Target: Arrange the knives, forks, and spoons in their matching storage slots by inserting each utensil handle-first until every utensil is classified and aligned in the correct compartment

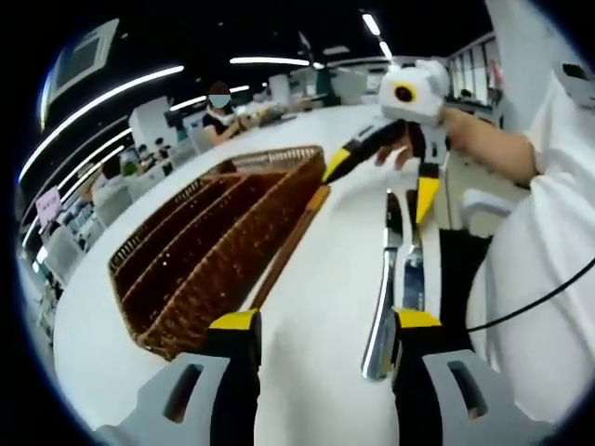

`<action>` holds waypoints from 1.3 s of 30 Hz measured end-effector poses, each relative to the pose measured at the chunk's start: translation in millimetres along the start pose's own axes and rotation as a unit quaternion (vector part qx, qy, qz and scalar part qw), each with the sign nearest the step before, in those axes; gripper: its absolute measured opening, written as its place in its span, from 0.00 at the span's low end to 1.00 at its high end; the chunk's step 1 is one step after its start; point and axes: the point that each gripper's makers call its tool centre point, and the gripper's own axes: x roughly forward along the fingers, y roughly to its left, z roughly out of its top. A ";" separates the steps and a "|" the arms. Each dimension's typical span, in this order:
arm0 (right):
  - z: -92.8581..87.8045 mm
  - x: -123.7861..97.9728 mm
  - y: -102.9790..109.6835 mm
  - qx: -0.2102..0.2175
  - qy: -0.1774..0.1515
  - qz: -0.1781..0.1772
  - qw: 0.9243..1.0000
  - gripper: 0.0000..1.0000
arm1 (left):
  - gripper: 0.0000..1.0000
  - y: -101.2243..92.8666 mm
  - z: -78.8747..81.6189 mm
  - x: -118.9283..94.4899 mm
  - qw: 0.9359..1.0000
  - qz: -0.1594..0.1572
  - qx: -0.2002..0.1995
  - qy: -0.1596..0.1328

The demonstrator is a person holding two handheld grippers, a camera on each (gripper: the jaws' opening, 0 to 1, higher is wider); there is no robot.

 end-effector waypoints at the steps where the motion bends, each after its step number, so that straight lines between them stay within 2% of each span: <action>1: -1.1 0.2 -0.8 -0.001 0.002 -0.001 1.000 0.74 | 0.55 0.1 0.2 0.3 1.000 -0.001 0.001 0.000; 4: -3.5 1.1 -3.8 0.004 0.003 -0.002 1.000 0.73 | 0.55 -0.3 -1.9 3.9 1.000 -0.009 0.010 0.012; 17: -13.4 1.0 -9.1 0.015 0.006 -0.002 1.000 0.73 | 0.55 -3.1 3.3 13.4 0.999 -0.029 0.024 0.014; 32: -10.1 -0.5 1.5 0.004 0.004 0.015 1.000 0.74 | 0.55 -9.1 5.1 14.7 0.999 -0.035 0.033 0.023; 39: -12.4 0.8 -2.2 0.006 0.005 0.013 1.000 0.74 | 0.55 -7.0 3.7 14.7 0.999 -0.032 0.023 0.020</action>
